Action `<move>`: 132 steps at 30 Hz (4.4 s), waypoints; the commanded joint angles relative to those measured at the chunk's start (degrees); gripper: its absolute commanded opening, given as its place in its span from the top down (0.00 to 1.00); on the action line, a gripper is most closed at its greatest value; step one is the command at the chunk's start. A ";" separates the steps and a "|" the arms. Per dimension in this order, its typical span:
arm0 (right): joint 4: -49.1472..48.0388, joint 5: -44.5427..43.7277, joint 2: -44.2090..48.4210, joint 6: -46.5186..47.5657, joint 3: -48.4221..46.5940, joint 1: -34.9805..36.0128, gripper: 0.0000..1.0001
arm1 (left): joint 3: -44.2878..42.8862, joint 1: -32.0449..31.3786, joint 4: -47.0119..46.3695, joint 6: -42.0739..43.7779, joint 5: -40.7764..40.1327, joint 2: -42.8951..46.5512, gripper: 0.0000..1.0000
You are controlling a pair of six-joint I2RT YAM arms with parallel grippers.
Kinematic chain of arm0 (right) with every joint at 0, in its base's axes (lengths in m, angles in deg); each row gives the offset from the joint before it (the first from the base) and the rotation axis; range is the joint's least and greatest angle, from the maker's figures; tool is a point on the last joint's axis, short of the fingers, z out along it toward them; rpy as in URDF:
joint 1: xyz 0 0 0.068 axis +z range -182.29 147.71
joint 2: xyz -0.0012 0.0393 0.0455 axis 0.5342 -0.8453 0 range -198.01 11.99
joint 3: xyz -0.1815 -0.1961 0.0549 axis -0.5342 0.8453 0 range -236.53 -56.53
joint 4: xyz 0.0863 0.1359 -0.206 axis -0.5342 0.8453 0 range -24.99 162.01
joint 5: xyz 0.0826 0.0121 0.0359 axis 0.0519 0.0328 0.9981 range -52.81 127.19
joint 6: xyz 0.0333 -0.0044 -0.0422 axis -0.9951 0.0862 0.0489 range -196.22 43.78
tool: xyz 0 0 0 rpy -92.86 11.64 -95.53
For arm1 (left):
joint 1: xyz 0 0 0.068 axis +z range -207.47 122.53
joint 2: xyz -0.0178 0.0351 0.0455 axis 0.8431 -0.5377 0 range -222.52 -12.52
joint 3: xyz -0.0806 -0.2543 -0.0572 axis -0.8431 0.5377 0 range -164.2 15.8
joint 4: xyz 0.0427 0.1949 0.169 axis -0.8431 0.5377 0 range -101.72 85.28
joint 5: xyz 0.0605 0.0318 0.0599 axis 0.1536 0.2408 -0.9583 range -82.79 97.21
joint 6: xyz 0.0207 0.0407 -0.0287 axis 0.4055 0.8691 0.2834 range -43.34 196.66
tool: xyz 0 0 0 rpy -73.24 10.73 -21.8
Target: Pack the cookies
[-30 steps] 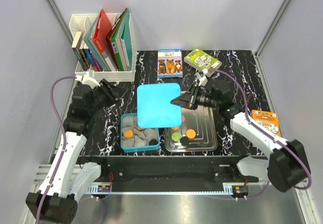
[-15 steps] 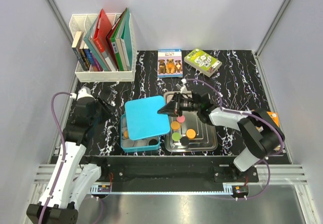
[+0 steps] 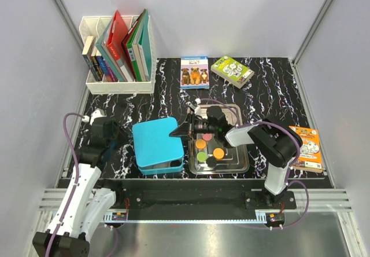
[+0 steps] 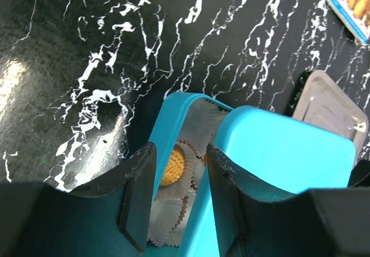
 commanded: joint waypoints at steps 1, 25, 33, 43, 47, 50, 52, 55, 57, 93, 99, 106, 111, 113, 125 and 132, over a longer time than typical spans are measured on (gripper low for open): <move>-7.57 -2.70 -0.61 -0.90 -0.69 1.63 1.00 | 0.83 -0.10 -1.85 -0.56 0.35 0.31 0.57; -7.66 -9.65 -4.66 2.18 4.76 3.65 1.00 | 5.22 -0.10 -6.94 -1.79 8.35 -3.11 0.62; -7.48 -9.91 -4.57 2.44 5.03 4.09 0.95 | 6.01 -0.10 -8.44 -1.88 9.94 -5.49 0.64; -3.09 -10.79 -1.32 4.99 4.15 4.36 0.70 | 6.54 -0.10 -9.32 -1.88 9.94 -6.11 0.64; -0.02 -11.41 0.35 6.66 3.80 4.44 0.84 | 6.63 -0.10 -9.23 -1.96 9.59 -5.58 0.64; -1.06 -11.58 0.27 6.40 4.15 4.44 0.90 | 6.72 -0.18 -8.61 -2.75 8.71 -3.92 0.64; -3.43 -12.11 -0.08 5.08 5.46 4.44 0.94 | 7.24 -0.10 -8.26 -3.63 7.74 -1.46 0.64; -11.75 -12.64 -1.05 2.62 7.31 4.44 0.96 | 7.16 -0.10 -7.30 -4.25 6.42 0.13 0.64; -15.99 -12.90 -2.36 0.25 8.28 4.36 0.98 | 7.16 -0.01 -7.03 -4.16 6.42 -0.04 0.64; -34.11 -11.06 -9.75 -8.02 11.36 2.16 1.00 | 10.23 -0.10 -11.07 -4.16 10.99 -4.70 0.66; -33.85 -9.74 -10.98 -8.37 11.01 2.16 0.87 | 10.32 -0.10 -11.25 -4.25 11.25 -4.35 0.67; -32.97 -8.16 -12.04 -8.55 10.74 2.16 0.75 | 10.32 -0.10 -11.34 -4.34 11.17 -4.00 0.67; -31.13 -7.72 -11.60 -7.93 10.48 2.25 0.75 | 10.06 -0.01 -11.60 -4.25 12.13 -3.91 0.67; -30.34 -7.54 -11.25 -7.49 10.22 2.25 0.76 | 9.80 -0.10 -11.60 -4.25 12.48 -3.39 0.68; -28.22 -7.36 -11.34 -6.52 9.43 2.16 0.78 | 6.37 -0.18 -10.81 -3.64 14.59 -1.10 0.71; -28.05 -7.36 -11.51 -6.61 9.43 2.25 0.78 | 10.23 -0.19 -18.53 -3.99 21.97 -4.43 0.73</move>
